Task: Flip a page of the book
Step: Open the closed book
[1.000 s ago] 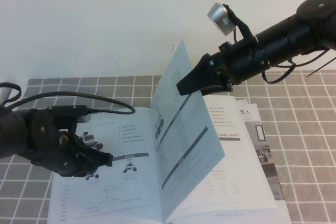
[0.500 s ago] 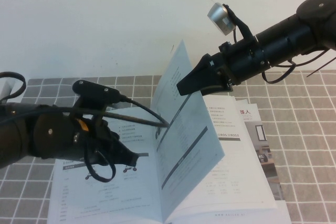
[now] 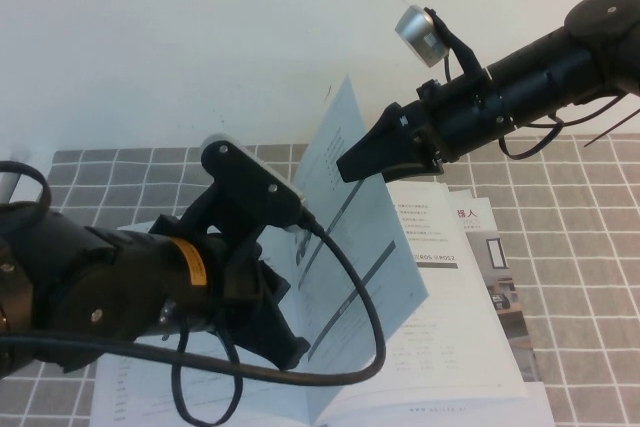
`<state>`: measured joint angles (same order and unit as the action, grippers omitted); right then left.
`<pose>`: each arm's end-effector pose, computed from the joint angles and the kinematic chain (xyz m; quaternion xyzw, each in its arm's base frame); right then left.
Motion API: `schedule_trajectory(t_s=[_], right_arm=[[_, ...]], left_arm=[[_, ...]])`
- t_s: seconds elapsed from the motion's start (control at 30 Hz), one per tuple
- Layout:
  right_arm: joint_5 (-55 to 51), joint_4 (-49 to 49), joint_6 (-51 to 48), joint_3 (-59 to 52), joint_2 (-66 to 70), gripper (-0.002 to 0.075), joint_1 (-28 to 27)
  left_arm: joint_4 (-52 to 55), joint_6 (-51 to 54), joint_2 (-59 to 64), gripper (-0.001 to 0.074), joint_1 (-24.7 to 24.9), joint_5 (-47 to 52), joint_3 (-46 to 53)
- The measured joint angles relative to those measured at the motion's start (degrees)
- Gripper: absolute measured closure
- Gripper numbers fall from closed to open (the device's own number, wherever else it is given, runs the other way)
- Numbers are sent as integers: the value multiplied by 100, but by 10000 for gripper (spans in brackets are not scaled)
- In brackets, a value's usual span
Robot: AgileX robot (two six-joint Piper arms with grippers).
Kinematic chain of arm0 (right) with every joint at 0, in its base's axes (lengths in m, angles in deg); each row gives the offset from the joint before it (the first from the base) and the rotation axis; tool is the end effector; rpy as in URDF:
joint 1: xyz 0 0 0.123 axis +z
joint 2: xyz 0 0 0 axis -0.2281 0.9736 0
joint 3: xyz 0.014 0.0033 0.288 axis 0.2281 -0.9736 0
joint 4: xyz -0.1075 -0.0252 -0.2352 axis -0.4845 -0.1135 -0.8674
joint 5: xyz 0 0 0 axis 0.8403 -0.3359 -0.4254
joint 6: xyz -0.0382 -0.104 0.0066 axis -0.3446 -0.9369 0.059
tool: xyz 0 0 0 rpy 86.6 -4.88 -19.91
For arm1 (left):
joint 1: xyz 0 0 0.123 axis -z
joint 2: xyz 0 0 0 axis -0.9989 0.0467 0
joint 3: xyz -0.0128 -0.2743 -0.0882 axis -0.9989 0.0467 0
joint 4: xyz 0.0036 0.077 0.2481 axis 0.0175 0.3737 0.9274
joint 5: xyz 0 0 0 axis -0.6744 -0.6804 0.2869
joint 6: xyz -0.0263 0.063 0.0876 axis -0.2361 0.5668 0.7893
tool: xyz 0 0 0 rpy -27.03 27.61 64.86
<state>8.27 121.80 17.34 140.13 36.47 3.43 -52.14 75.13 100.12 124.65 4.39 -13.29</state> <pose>0.4169 0.2207 0.2381 -0.2751 0.8231 0.4746 0.1468 0.2330 -0.1798 0.2695 0.3296 0.8564 -0.1192 0.3791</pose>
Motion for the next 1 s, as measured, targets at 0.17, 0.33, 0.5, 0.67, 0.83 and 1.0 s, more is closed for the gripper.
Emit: schedule_trajectory(t_s=[0.17, 0.33, 0.5, 0.67, 0.83, 1.0], right_arm=[[0, 0, -13, 0, 0, 279, 0], [0, 0, -17, 0, 0, 279, 0], [0, 0, -17, 0, 0, 279, 0], [0, 0, -17, 0, 0, 279, 0], [0, 0, -26, 0, 0, 279, 0], [0, 0, -26, 0, 0, 279, 0]], left_arm=[[169, -51, -10, 739, 57, 270, 0], [285, -51, -133, 739, 199, 345, 0], [415, -51, -512, 739, 611, 605, 0], [439, -51, -861, 739, 993, 791, 0], [406, -51, -1022, 739, 1471, 804, 0], [395, 33, -963, 739, 2041, 665, 0]])
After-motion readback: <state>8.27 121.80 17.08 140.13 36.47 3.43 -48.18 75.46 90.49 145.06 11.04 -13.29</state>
